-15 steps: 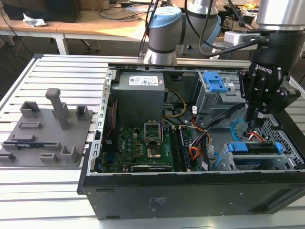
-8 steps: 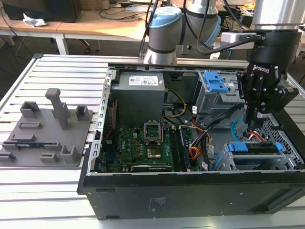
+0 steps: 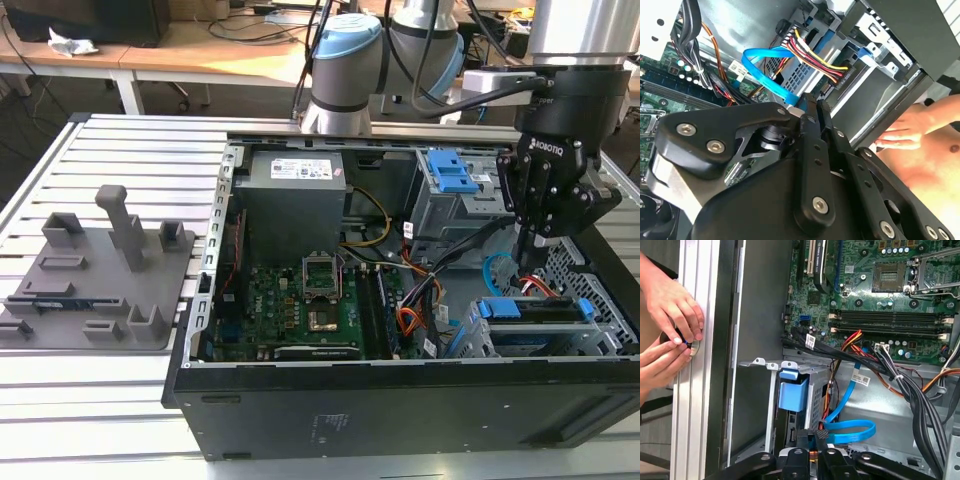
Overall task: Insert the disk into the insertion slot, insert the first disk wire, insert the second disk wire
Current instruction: 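Insert the second disk wire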
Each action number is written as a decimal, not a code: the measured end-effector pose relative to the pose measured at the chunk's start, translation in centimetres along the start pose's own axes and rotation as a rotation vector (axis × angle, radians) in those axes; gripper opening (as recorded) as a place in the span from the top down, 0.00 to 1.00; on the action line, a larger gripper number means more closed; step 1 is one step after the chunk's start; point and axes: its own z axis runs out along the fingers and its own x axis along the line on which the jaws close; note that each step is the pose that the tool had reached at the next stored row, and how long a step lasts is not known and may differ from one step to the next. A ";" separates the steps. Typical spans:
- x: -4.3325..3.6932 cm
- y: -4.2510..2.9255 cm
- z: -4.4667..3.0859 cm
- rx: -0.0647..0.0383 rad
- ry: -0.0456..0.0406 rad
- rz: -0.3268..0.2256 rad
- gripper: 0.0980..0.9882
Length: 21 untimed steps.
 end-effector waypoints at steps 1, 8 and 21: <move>-0.01 0.02 0.04 0.000 0.0000 0.001 0.93; 0.01 -0.37 0.08 -0.029 -0.0022 -0.010 0.93; 0.21 -3.49 0.31 -0.077 -0.0095 0.026 0.93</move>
